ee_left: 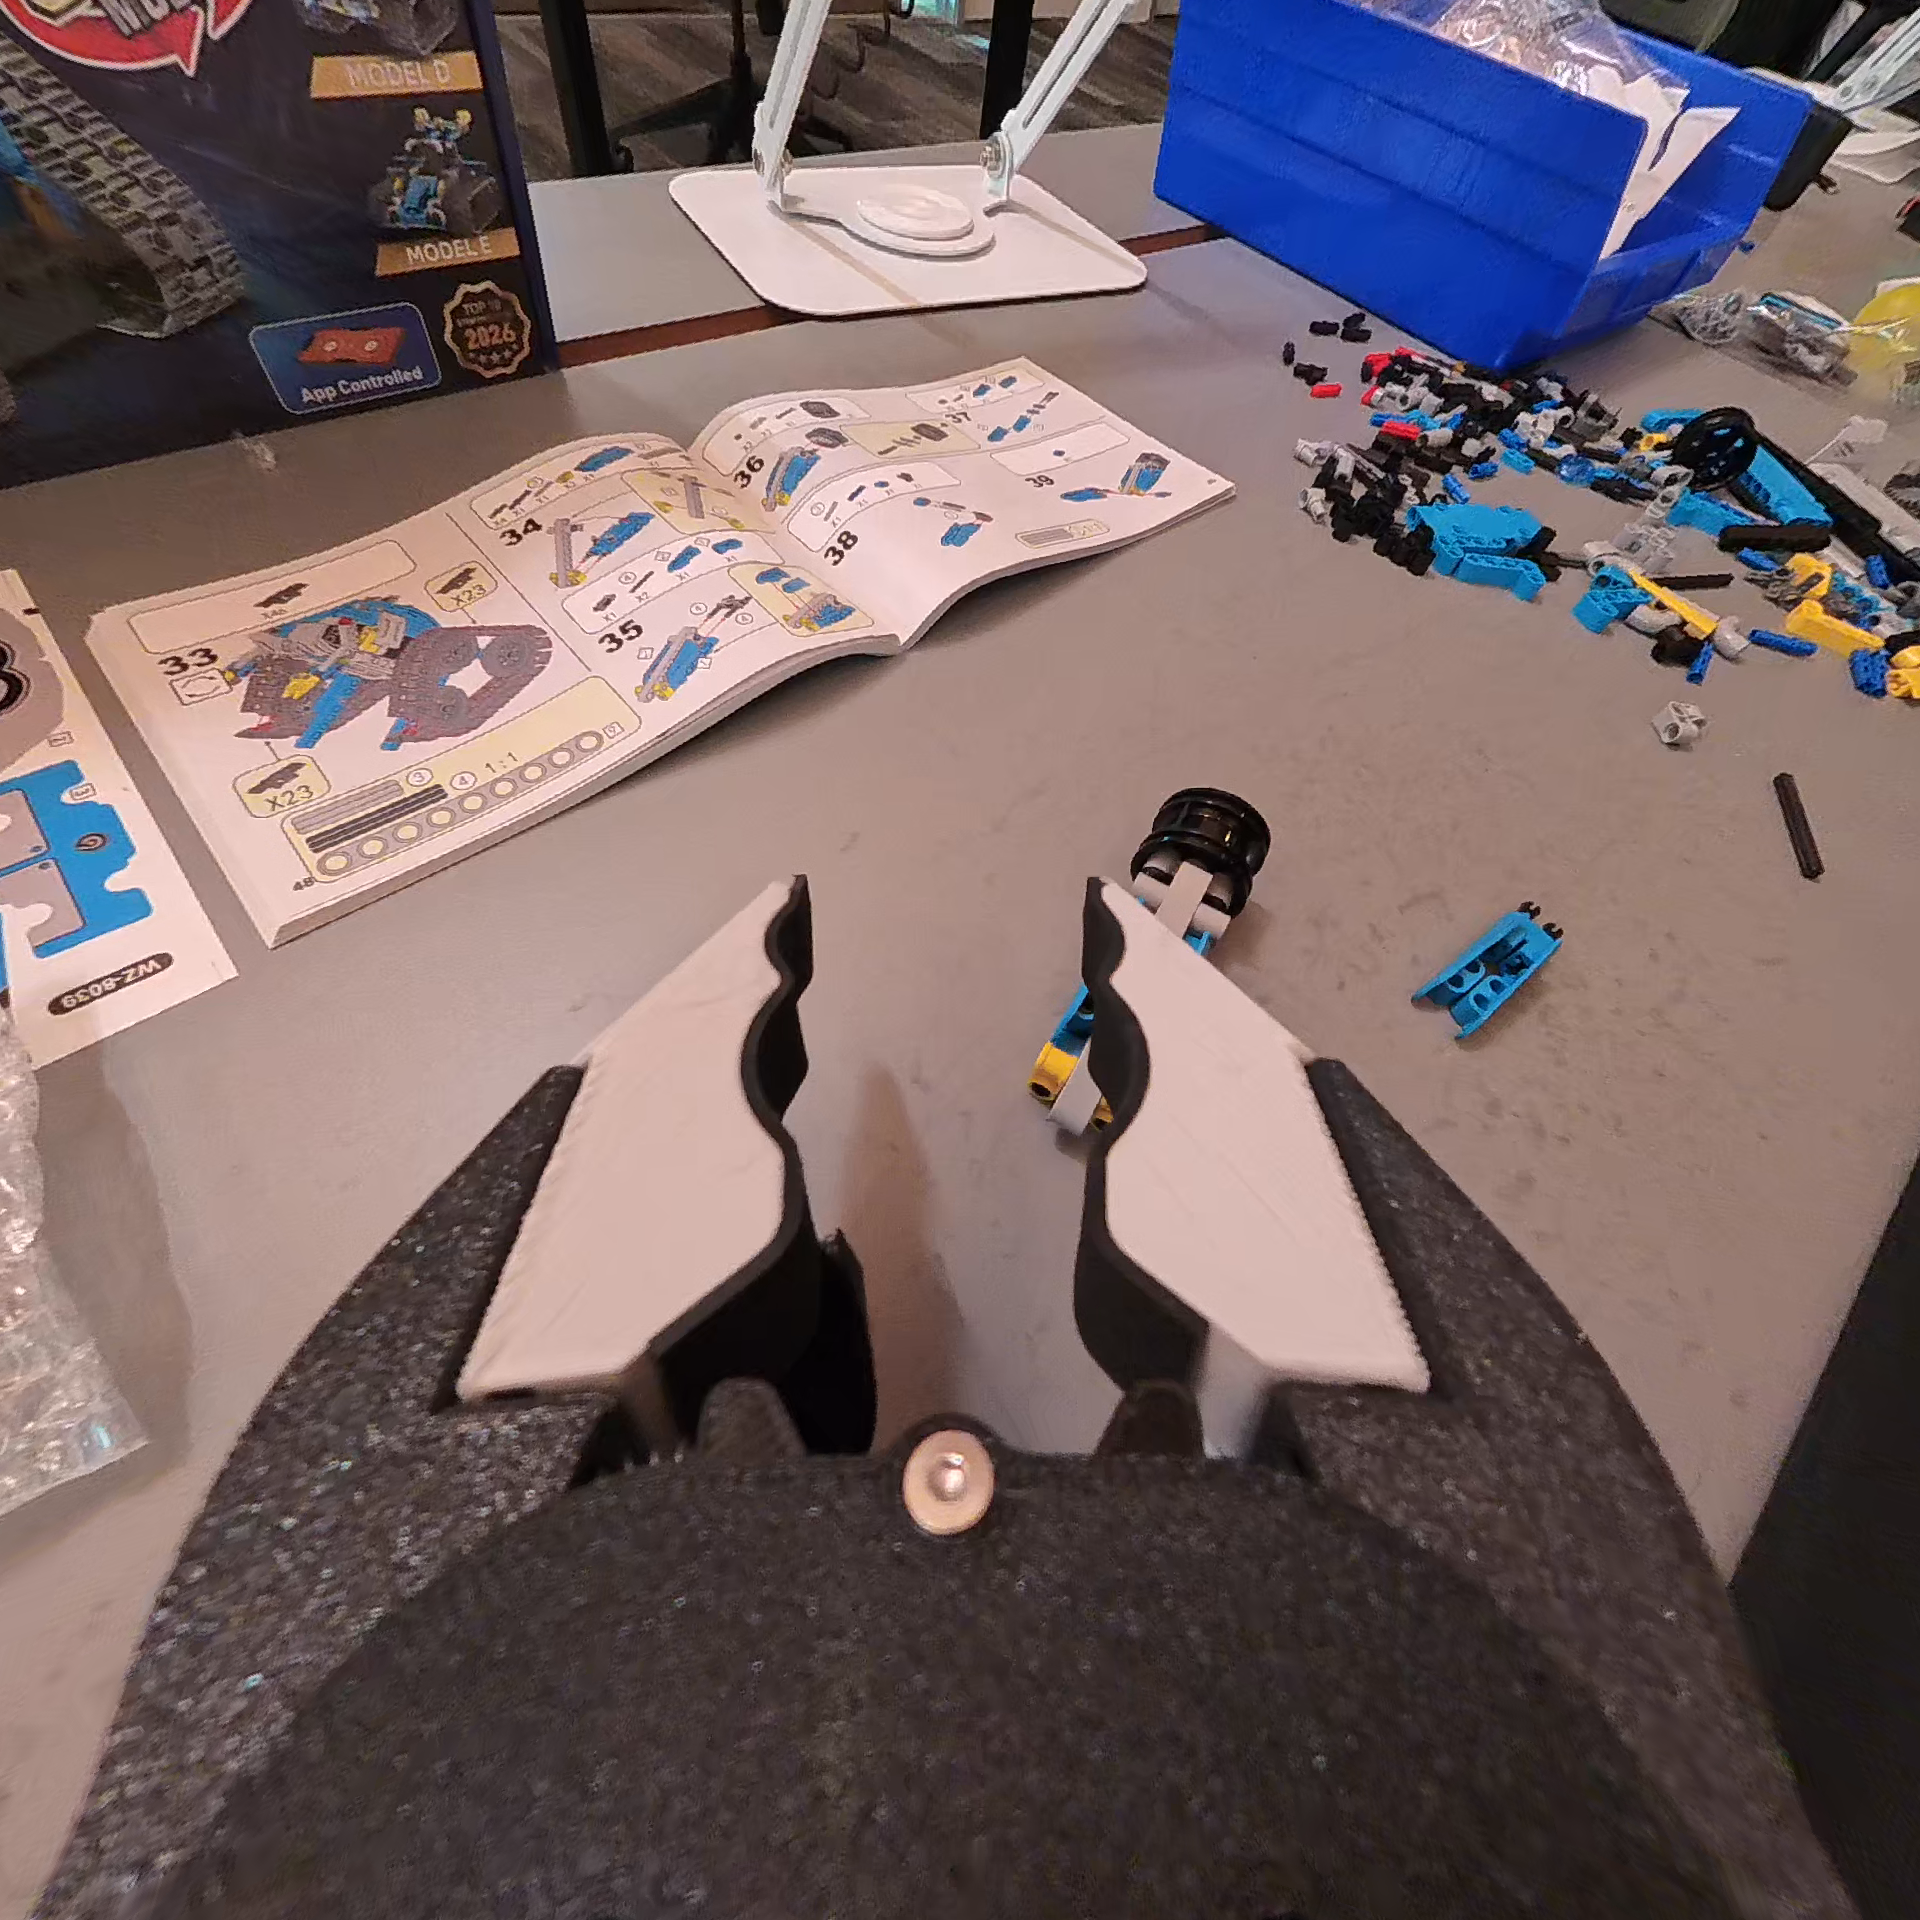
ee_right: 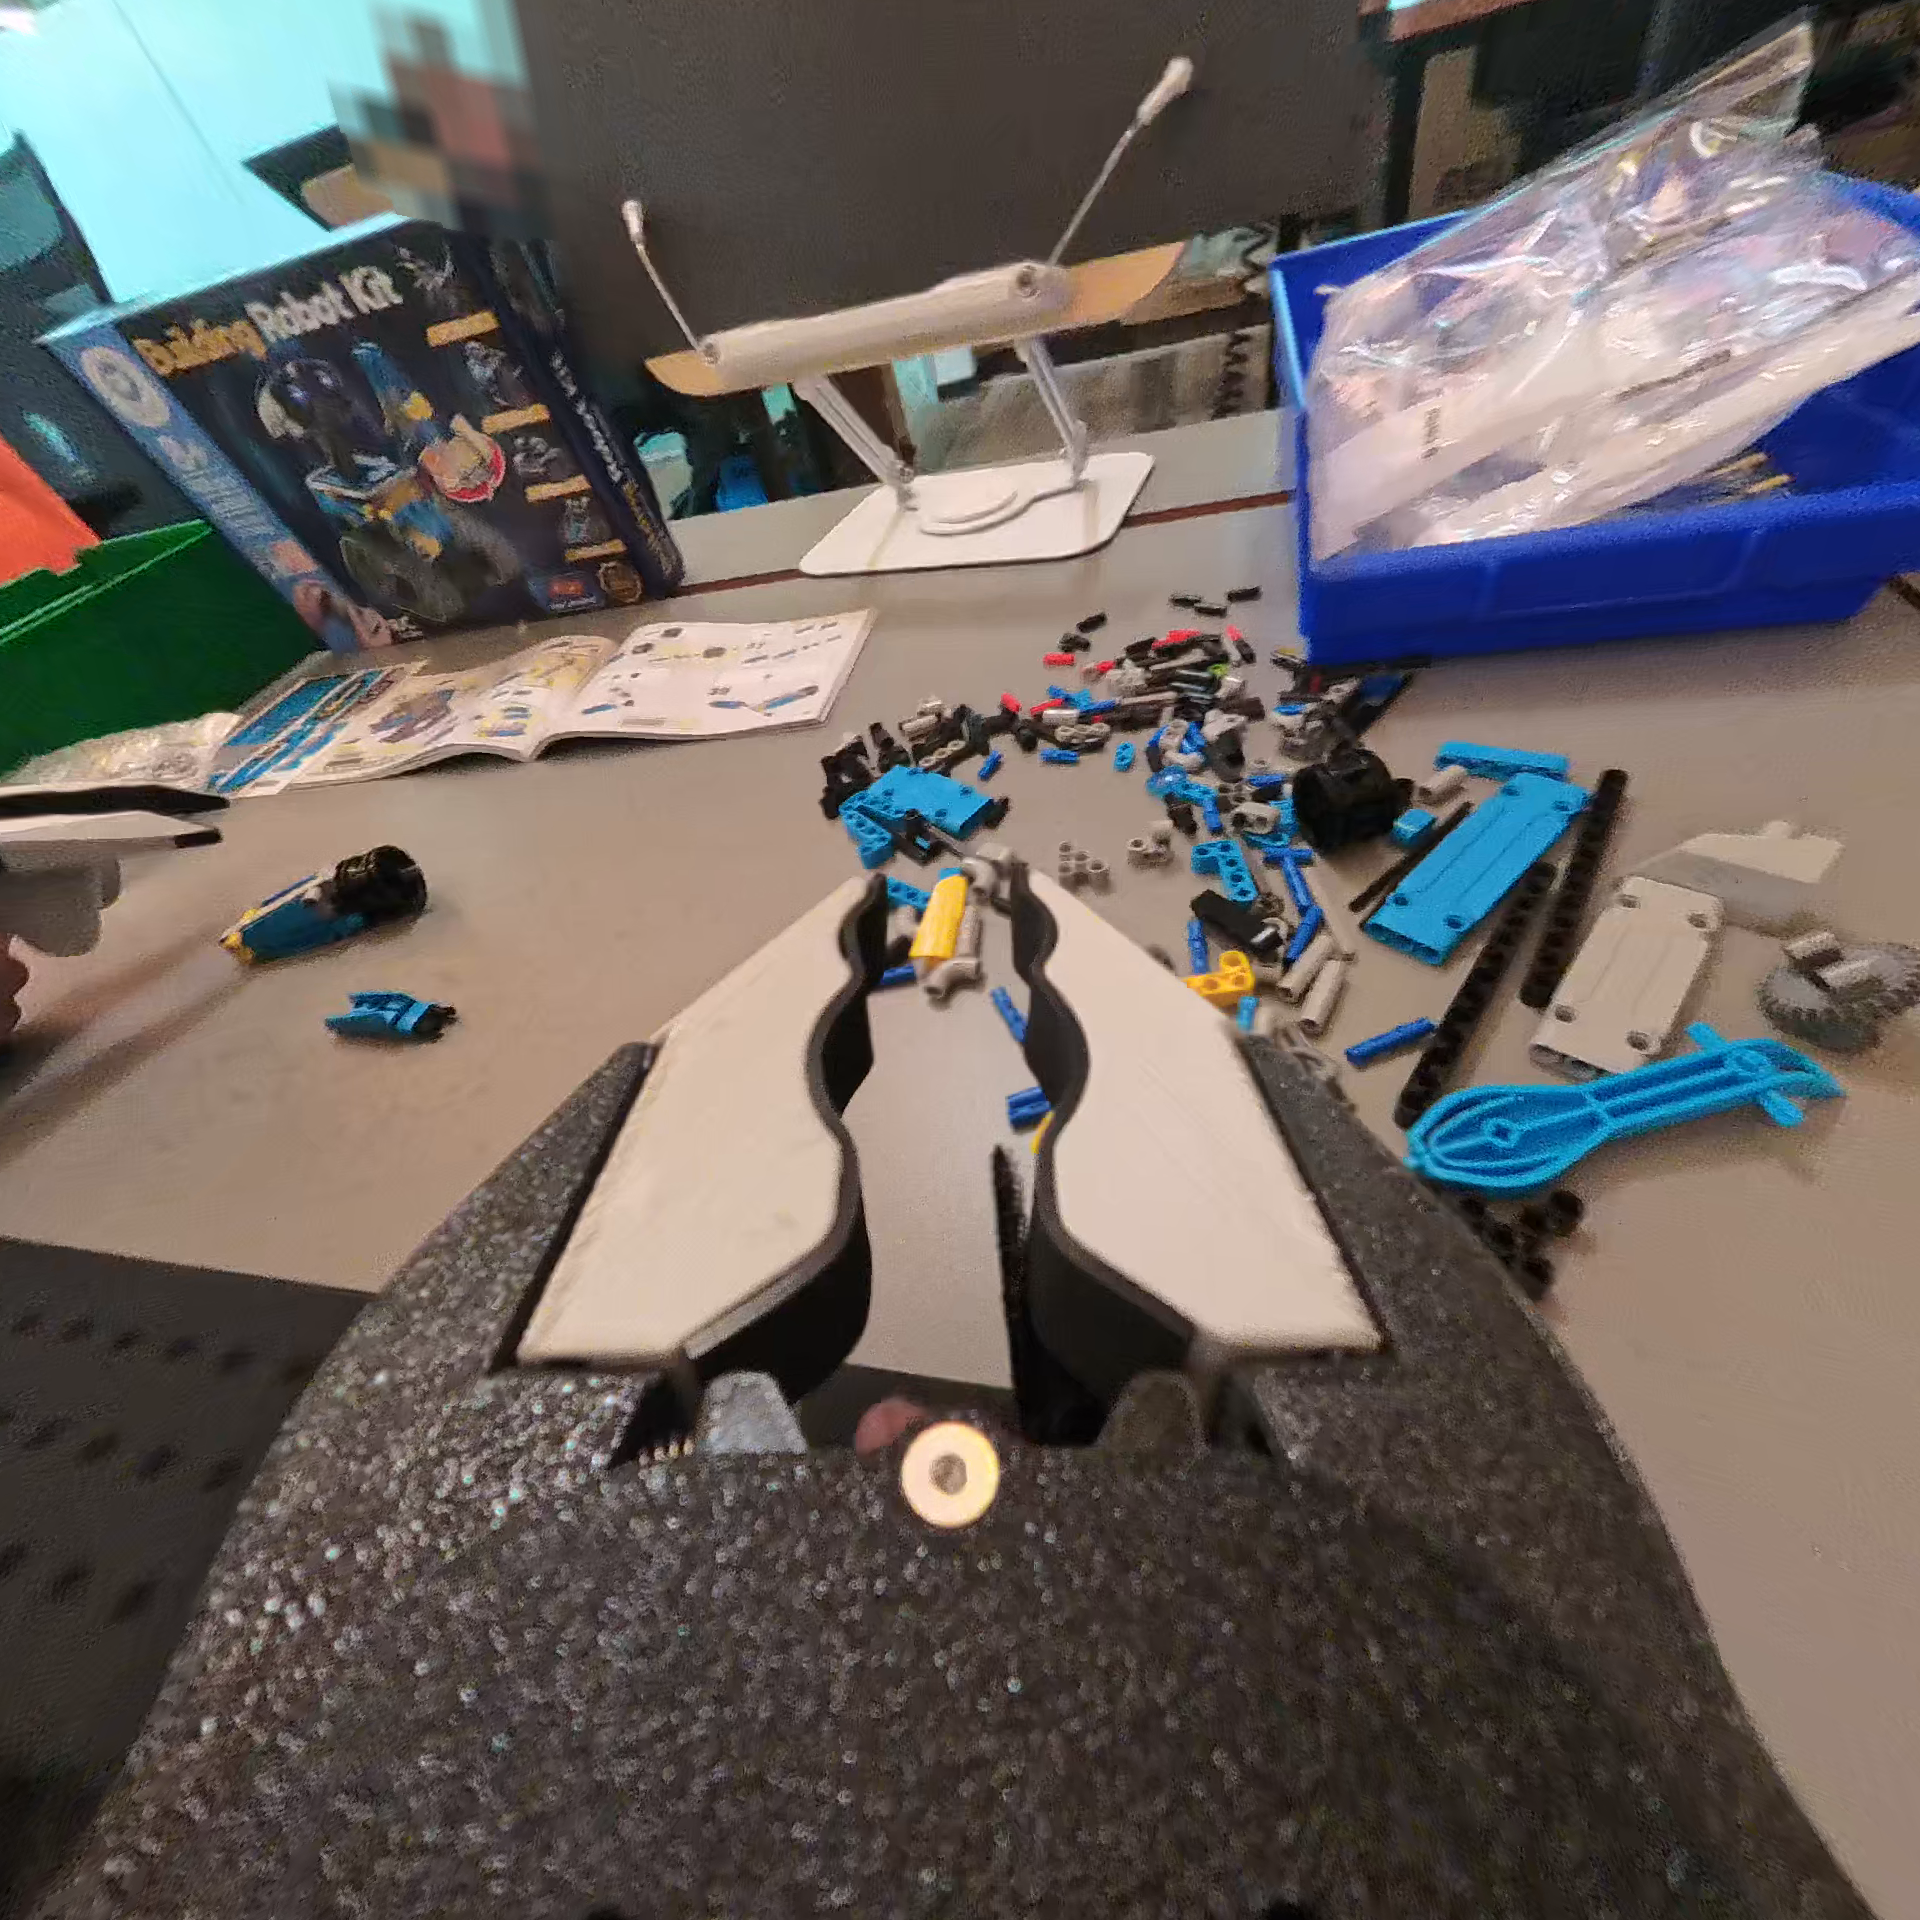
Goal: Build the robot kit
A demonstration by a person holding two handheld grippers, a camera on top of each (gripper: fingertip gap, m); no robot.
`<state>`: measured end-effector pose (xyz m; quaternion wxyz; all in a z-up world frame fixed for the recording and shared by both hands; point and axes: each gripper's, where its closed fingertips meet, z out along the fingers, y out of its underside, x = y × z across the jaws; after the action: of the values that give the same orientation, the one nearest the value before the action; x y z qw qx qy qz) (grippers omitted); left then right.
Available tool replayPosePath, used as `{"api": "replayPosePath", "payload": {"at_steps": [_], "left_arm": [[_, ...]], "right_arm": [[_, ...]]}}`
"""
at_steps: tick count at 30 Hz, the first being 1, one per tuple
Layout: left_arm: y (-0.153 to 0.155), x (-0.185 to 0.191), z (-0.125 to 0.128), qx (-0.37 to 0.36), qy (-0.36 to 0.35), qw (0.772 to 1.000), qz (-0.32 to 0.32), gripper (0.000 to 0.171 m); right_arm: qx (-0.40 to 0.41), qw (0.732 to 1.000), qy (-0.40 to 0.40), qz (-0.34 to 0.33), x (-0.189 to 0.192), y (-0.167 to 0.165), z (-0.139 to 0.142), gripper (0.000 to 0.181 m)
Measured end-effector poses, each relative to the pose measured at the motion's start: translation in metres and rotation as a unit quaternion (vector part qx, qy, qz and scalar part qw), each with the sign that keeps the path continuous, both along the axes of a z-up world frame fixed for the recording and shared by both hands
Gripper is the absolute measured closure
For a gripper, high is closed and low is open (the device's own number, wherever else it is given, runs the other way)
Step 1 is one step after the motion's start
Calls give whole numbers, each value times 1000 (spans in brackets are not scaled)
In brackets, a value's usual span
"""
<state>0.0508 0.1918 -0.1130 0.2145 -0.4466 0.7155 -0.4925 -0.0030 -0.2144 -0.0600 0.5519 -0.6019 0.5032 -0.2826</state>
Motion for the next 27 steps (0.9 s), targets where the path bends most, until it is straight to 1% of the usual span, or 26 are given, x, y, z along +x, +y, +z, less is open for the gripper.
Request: {"api": "replayPosePath", "payload": {"at_steps": [3, 4, 7, 8, 9, 10, 12, 13, 15, 16, 18, 19, 20, 21, 22, 24, 25, 27], "left_arm": [[0, -1, 0, -4, 3, 1000, -2, 120], [0, -2, 0, -6, 3, 1000, -2, 120], [-1, -1, 0, -8, 6, 1000, -4, 120], [-1, -2, -1, -7, 9, 1000, -5, 120], [-1, -2, -2, -7, 10, 1000, -6, 120], [-2, -2, -2, -6, 10, 1000, -7, 120], [-2, -2, -1, -6, 8, 1000, -7, 120], [-2, -2, -1, -6, 9, 1000, -8, 120], [-3, -3, -2, -7, 12, 1000, -12, 120], [-4, -4, -2, -7, 12, 1000, -13, 120], [-4, -4, -2, -7, 12, 1000, -14, 120], [-4, -4, -2, -7, 13, 1000, -14, 120], [-4, -4, -3, -7, 14, 1000, -15, 120], [-4, -4, -3, -6, 15, 1000, -15, 120], [-5, -4, -3, -6, 16, 1000, -16, 120], [-6, -4, -4, -6, 18, 1000, -18, 120], [-6, -5, -4, -6, 19, 1000, -19, 120], [-6, -5, -5, -4, 20, 1000, -20, 120]], "right_arm": [[7, 999, 30, 10, 0, -5, -9, 156], [14, 999, 38, 13, 1, -6, -12, 152], [67, 995, 69, 17, -2, -6, -18, 152], [88, 994, 62, 33, -6, -3, -14, 154], [101, 992, 53, 45, -8, -1, -10, 162], [99, 993, 53, 45, -9, -2, -10, 169], [63, 995, 66, 27, -7, -10, -18, 166], [44, 997, 70, 13, -6, -15, -22, 161], [17, 997, 81, -9, -4, -23, -29, 162], [8, 996, 86, -12, -4, -26, -31, 163], [-2, 996, 84, -6, -6, -27, -31, 174], [-2, 996, 84, -14, -5, -31, -30, 166], [2, 996, 85, -24, -4, -35, -30, 148], [8, 996, 87, -30, -4, -37, -30, 135], [12, 996, 89, -31, -4, -39, -30, 130], [5, 995, 92, -33, -4, -42, -31, 129], [0, 995, 97, -28, -5, -42, -32, 132], [-12, 994, 101, -39, -5, -47, -34, 135]]}}
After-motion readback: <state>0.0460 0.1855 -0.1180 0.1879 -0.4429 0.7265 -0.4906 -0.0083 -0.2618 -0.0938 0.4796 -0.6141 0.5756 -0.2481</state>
